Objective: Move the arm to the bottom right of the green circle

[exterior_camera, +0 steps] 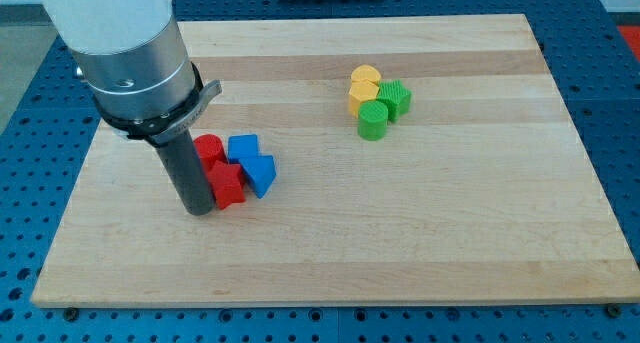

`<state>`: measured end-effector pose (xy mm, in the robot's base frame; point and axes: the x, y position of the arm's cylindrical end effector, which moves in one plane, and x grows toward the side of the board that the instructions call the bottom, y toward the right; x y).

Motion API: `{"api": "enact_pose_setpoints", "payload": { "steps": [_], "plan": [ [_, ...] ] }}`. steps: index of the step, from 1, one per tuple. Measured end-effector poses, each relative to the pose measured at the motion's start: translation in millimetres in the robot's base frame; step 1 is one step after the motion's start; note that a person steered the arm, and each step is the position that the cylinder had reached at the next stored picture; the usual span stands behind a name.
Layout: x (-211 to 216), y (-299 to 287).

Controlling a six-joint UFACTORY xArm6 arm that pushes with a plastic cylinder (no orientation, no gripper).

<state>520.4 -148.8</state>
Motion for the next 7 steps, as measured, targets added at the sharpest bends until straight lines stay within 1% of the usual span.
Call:
{"api": "enact_pose_setpoints", "payload": {
  "steps": [2, 3, 4, 5, 6, 7],
  "plan": [
    [0.2, 0.0],
    [8.9, 6.7],
    [42.9, 55.5],
    [52.0, 130.8],
    [41.1, 183.1],
    [41.1, 184.7]
  ]
}}
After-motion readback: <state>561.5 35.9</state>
